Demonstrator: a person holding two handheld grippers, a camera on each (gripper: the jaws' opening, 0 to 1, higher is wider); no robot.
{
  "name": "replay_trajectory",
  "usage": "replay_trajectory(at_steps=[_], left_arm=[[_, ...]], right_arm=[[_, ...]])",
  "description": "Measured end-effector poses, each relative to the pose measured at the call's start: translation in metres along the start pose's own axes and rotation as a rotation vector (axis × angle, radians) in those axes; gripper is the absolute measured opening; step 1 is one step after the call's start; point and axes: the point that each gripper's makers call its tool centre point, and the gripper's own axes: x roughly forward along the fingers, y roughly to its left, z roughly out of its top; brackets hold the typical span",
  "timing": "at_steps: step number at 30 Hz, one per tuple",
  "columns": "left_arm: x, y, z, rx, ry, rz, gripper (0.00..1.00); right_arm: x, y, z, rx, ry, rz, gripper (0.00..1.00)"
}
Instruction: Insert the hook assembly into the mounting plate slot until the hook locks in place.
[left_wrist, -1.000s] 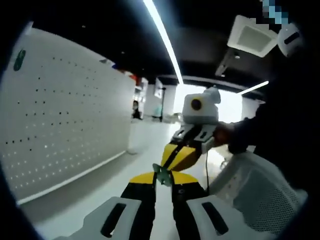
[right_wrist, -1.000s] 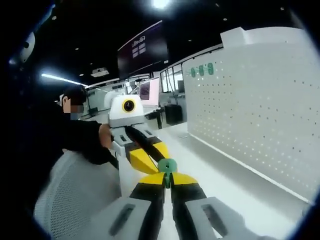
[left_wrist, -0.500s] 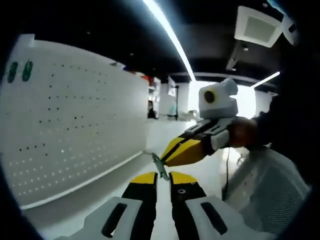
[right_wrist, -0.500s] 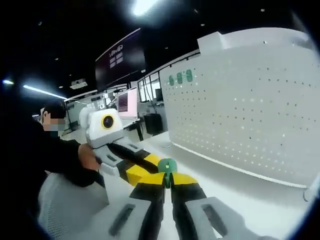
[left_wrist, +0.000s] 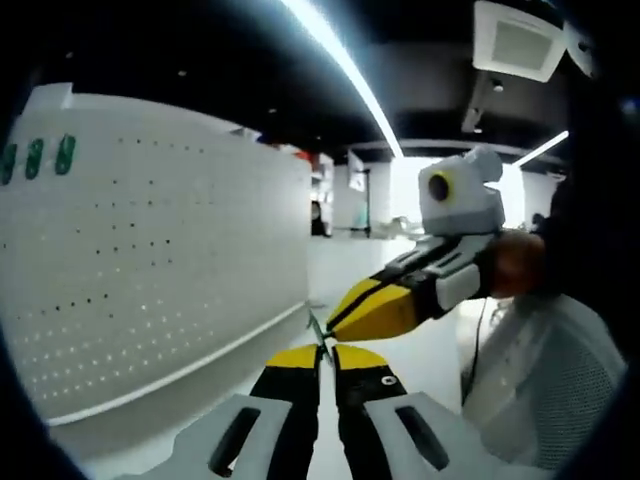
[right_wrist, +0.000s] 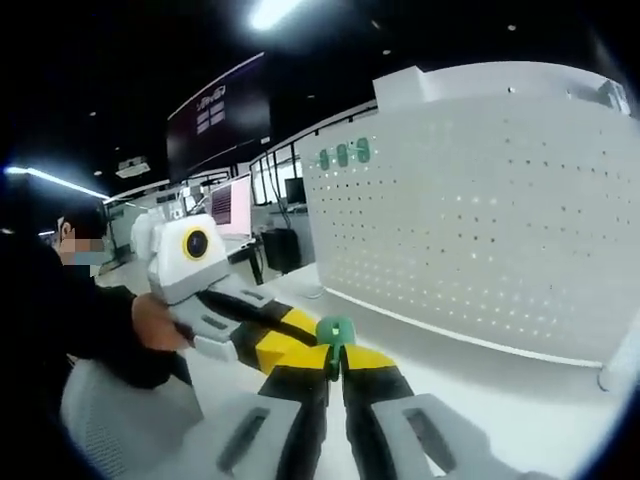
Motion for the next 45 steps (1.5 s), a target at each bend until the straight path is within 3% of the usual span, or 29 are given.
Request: replay_trajectory(at_steps=[9, 18, 23, 29, 33, 36, 41, 45], left_arm=[[-0.004, 0.001, 0.000, -0.059, -0.012, -0.021, 0.01], [-0.004, -0.005, -0.001, -0.101, -0.011, -0.058, 0.01], [-0.005, -0.003, -0.003, -0.123, -0.016, -0.063, 0.01], [-0.009, -0.002, 0.006, -0.144, -0.063, -0.076, 0.01], [-0.011, -0.008, 0.013, -0.150, -0.100, -0.120, 0.01], [-0.011, -0.016, 0.016, -0.164, -0.116, -0.161, 0.01], [-0.011, -0.031, 0.020, -0.198, -0.133, -0.245, 0.01], [-0.012, -0.034, 0.026, -0.222, -0.165, -0.270, 0.01]], right_arm=[[-0.004, 0.008, -0.002, -0.036, 0.005, 0.034, 0.08], [-0.009, 0.018, 0.000, -0.070, -0.014, 0.102, 0.03], [-0.016, 0.020, 0.012, -0.067, -0.066, 0.140, 0.06], [-0.028, 0.031, 0.024, -0.120, -0.117, 0.234, 0.11], [-0.039, 0.045, 0.025, -0.160, -0.127, 0.334, 0.11], [-0.046, 0.049, 0.026, -0.172, -0.127, 0.367, 0.11], [-0.060, 0.047, 0.032, -0.123, -0.160, 0.416, 0.11], [-0.067, 0.043, 0.033, -0.096, -0.172, 0.437, 0.11]])
